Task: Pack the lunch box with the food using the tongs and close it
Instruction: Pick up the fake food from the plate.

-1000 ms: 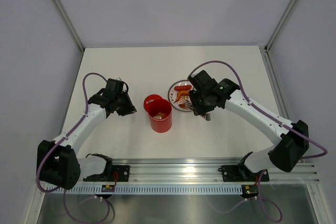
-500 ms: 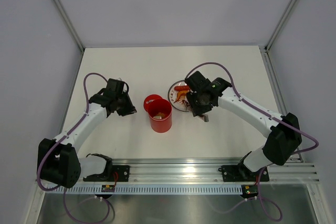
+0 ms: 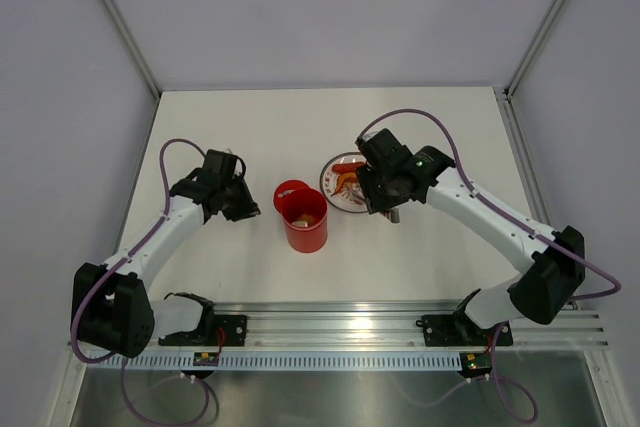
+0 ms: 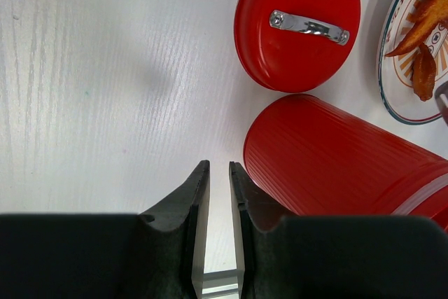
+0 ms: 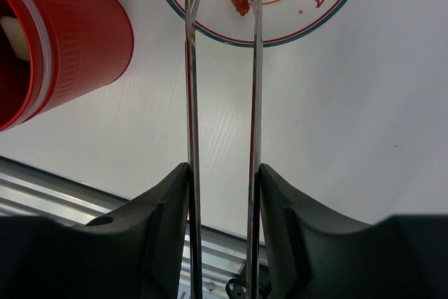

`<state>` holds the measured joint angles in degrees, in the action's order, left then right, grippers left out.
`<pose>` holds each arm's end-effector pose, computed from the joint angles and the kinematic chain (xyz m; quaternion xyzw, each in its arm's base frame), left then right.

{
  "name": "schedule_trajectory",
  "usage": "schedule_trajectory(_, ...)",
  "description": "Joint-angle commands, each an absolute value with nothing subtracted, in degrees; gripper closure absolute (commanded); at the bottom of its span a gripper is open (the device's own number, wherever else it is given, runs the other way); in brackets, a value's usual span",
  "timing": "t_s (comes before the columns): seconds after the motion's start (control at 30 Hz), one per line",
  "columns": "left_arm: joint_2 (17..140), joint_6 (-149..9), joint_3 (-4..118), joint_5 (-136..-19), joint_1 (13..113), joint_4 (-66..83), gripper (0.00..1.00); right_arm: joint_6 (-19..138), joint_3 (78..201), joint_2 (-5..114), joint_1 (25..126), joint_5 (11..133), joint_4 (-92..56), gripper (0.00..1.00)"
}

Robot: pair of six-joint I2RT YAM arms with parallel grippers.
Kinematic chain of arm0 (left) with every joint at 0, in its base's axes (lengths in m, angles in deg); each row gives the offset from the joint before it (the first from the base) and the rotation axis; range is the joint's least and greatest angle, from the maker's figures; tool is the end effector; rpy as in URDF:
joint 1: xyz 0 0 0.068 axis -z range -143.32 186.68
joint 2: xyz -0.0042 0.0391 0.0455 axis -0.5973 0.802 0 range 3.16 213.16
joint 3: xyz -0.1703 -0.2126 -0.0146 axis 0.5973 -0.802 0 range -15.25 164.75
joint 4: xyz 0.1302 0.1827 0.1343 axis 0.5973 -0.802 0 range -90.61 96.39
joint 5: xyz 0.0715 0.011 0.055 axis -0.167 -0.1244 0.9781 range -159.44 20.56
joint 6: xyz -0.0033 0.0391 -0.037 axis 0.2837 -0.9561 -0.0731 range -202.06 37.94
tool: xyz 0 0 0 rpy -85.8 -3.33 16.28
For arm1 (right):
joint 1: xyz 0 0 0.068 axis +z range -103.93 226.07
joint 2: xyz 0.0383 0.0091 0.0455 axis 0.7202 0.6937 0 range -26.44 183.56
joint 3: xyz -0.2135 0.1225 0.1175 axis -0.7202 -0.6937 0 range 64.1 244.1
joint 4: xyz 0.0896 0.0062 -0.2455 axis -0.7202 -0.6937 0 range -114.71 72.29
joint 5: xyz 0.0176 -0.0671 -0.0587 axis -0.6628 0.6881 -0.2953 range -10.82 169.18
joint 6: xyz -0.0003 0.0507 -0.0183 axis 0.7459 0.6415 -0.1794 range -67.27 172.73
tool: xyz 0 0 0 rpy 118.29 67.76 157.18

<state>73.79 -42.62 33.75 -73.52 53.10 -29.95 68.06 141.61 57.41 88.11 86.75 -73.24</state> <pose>0.2298 -0.0705 0.2351 -0.1821 0.9432 -0.1594 0.2275 0.2209 0.1930 0.3122 -0.2079 0.9454 0.0602 0.2435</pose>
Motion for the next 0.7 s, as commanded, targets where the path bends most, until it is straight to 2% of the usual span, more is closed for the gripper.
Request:
schedule_trajectory(0.0, 73.9, -42.8, 34.0, -73.7, 52.8, -27.9, 0.80, 67.5, 143.0, 54.9, 88.2, 90.5, -71.9, 0.50)
schedule_trajectory(0.27, 73.2, -43.4, 34.7, -72.7, 52.8, -28.9, 0.80, 65.7, 141.7, 58.4, 87.0, 88.4, -70.4, 0.47)
schedule_trajectory(0.67, 73.0, -43.1, 34.1, -72.8, 52.8, -28.6, 0.80, 64.9, 138.5, 61.9, 86.7, 84.4, -68.3, 0.50)
